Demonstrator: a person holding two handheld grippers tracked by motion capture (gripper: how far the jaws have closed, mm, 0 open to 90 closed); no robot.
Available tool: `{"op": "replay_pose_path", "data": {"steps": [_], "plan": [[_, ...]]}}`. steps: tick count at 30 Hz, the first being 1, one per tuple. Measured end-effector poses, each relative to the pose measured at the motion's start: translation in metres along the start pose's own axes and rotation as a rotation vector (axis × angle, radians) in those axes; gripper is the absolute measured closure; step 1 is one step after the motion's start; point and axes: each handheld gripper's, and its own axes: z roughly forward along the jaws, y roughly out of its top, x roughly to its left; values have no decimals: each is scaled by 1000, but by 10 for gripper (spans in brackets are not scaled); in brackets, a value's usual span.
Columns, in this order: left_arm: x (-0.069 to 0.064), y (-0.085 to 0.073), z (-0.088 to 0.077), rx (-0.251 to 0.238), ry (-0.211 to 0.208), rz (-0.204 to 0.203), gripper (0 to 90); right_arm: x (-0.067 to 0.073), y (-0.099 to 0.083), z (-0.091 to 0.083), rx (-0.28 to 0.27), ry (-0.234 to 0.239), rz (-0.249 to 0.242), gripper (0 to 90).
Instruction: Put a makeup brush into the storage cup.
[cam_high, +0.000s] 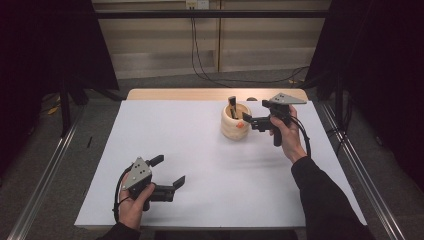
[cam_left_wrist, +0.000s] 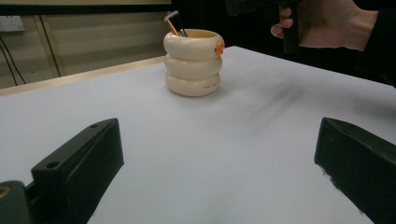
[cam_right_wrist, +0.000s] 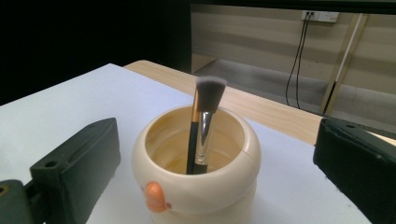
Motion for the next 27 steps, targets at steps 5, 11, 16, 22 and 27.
{"op": "replay_pose_path", "data": {"steps": [5, 11, 16, 22, 27], "plan": [[0, 0, 0, 2, 4, 1, 12, 3, -6, -8, -22, -19, -15, 2], [2, 1, -2, -2, 1, 6, 14, 9, -12, -19, -29, -39, -24, 0], [3, 1, -2, -10, 7, -2, 15, 13, -18, -30, -32, -43, -24, 0], [3, 1, -3, -16, 3, -3, 13, 14, -22, -44, -46, -37, -19, 0], [3, 1, -3, -18, 4, -4, 13, 20, -25, -55, -30, -35, -43, 2]]}}
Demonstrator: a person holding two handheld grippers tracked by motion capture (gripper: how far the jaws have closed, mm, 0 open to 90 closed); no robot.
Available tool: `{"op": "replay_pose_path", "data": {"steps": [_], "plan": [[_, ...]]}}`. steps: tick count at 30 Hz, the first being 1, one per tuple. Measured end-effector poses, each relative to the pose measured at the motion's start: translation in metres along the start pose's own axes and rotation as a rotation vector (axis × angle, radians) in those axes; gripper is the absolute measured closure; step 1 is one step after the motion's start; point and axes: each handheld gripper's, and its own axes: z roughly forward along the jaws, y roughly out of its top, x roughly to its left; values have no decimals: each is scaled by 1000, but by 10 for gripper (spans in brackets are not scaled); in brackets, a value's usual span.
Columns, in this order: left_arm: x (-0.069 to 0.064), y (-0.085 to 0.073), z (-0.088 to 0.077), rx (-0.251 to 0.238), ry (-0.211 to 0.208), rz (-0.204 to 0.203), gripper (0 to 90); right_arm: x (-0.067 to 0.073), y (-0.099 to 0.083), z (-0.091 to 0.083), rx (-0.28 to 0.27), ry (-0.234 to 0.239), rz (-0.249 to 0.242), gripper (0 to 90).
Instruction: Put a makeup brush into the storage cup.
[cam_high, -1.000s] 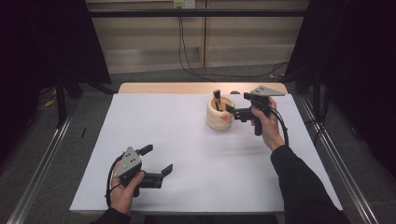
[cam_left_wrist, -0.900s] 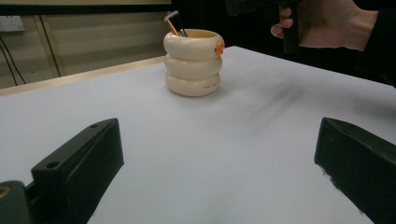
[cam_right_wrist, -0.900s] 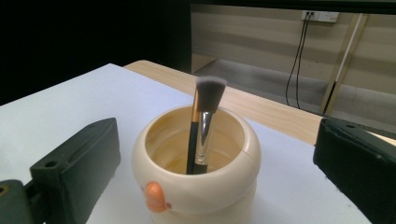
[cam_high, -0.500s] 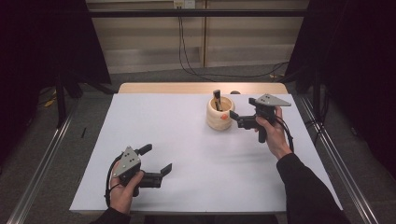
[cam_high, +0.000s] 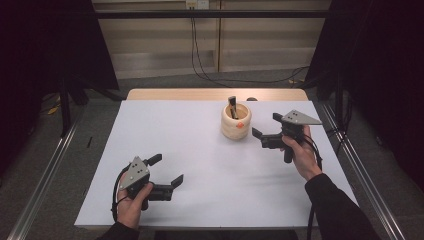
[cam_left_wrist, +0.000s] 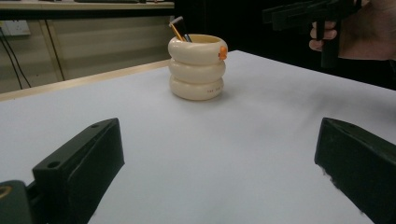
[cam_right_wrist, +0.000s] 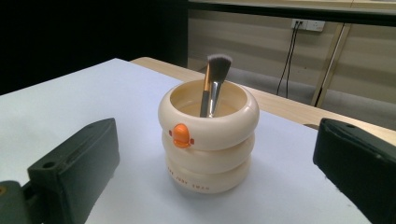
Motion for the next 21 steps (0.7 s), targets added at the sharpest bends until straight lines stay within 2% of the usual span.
{"op": "replay_pose_path", "data": {"steps": [4, 5, 7, 11, 14, 15, 21], "plan": [[0, 0, -1, -2, 1, 1, 13, 4, 0, -11, -25, 0, 0, 2], [-1, 0, -1, -10, 3, -12, 14, 5, -1, -13, -25, -2, -1, 2], [0, 0, -2, -9, 3, -3, 13, 7, -3, -19, -21, -6, -14, 3], [0, 1, -2, -15, 2, -11, 12, 7, -8, -28, -25, -21, -10, 5], [0, 0, -2, -11, 10, -14, 12, 9, -13, -35, -13, -10, -10, 6], [1, 0, -3, -13, 7, -8, 13, 11, -14, -37, -28, -14, -7, 6], [0, 0, -3, -15, 3, -11, 13, 13, -23, -52, -32, -18, -3, 6]]}}
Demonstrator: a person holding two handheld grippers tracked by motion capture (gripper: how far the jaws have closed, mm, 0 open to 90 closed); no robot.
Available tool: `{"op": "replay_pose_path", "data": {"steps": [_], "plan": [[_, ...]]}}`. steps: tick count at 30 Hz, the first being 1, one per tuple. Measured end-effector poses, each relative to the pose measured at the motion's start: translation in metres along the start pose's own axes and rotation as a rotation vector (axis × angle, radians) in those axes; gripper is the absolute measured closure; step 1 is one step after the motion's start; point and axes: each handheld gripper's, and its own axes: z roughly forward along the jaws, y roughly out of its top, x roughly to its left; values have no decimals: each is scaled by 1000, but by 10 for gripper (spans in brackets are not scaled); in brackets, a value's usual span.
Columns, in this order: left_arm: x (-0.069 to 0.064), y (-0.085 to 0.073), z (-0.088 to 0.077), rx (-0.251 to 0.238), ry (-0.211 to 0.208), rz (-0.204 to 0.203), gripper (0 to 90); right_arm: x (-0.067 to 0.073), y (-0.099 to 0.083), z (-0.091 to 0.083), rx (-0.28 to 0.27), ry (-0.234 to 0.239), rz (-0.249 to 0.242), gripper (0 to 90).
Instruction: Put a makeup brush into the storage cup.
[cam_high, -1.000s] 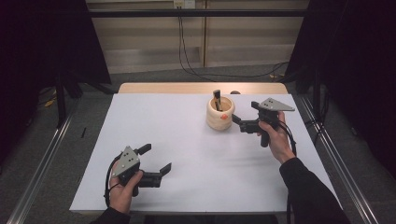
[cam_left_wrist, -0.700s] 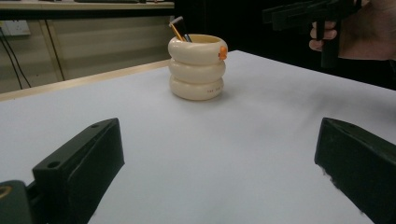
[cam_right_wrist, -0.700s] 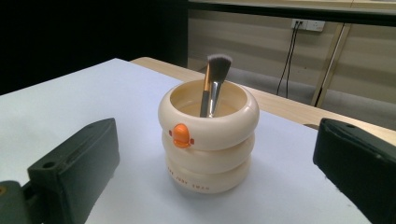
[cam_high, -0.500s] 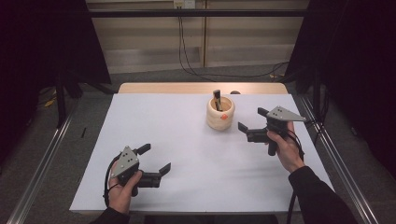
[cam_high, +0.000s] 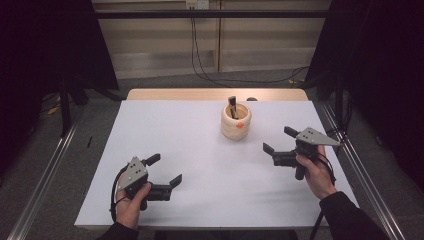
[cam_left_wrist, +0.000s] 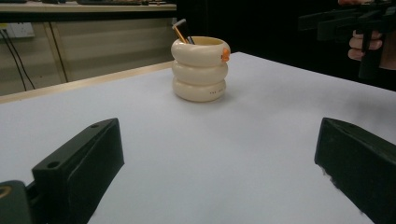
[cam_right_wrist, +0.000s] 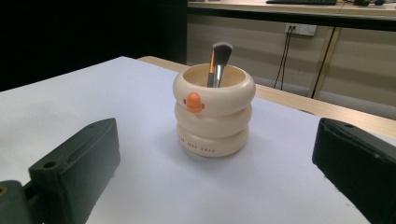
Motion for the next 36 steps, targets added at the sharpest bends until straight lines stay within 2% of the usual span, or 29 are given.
{"op": "replay_pose_path", "data": {"steps": [8, 14, 21, 22, 28, 34, 36], "plan": [[-1, 0, 0, 8, 7, 17, 11, 2, -12, -25, -6, -10, 15, 11], [-1, 0, 0, 6, 11, 5, 12, 3, -24, -46, 4, -32, 38, 11], [-1, 0, -2, 7, 11, 8, 12, 2, -31, -63, 11, -65, 38, 11], [-1, 0, -2, 5, 14, -1, 12, 2, -33, -65, 15, -67, 42, 11], [0, -1, -4, 1, 15, -1, 12, 3, -43, -79, 18, -84, 65, 10], [-2, -1, -5, 3, 17, -3, 12, 5, -46, -83, 12, -89, 43, 3], [-2, -1, -5, 2, 10, -6, 11, 4, -45, -86, 1, -93, 67, 0]]}}
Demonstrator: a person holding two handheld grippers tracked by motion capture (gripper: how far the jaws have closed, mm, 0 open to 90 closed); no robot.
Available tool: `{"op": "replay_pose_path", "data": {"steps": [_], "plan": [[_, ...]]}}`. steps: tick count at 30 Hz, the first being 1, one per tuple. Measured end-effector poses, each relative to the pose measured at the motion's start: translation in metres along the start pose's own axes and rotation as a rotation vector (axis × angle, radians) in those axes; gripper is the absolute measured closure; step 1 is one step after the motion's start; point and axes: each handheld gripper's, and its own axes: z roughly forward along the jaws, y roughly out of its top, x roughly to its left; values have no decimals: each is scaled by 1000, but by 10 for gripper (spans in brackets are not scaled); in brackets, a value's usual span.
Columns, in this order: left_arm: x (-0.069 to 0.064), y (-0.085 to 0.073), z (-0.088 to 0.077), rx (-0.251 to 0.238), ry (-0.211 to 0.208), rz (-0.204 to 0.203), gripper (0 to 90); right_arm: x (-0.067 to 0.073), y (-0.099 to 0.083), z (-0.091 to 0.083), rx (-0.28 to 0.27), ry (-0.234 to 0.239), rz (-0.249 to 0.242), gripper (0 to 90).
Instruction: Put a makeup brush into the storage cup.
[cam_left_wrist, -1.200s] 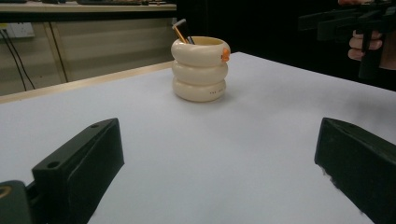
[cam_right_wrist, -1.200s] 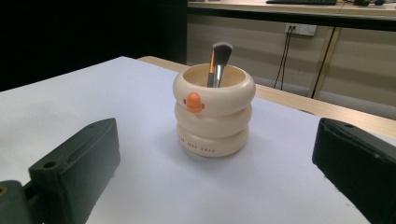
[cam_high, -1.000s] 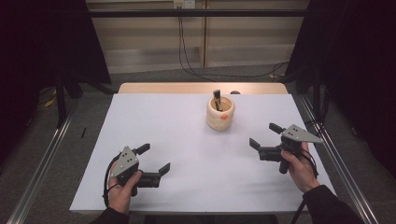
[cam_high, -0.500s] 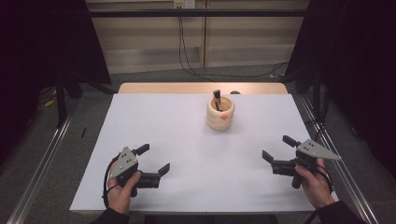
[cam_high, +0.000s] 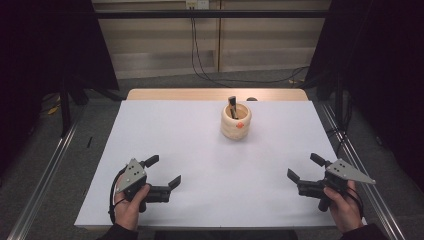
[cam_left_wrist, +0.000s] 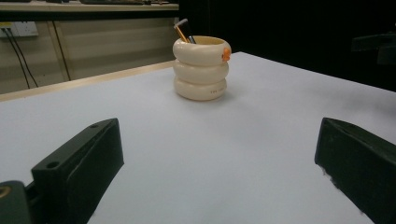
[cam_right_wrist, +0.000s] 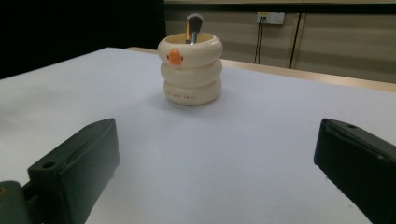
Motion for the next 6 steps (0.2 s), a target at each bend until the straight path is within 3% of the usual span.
{"op": "replay_pose_path", "data": {"steps": [6], "plan": [[1, 0, 1, 2, 2, -7, 11, -2, 0, 1, -1, -9, 12, 0]]}}
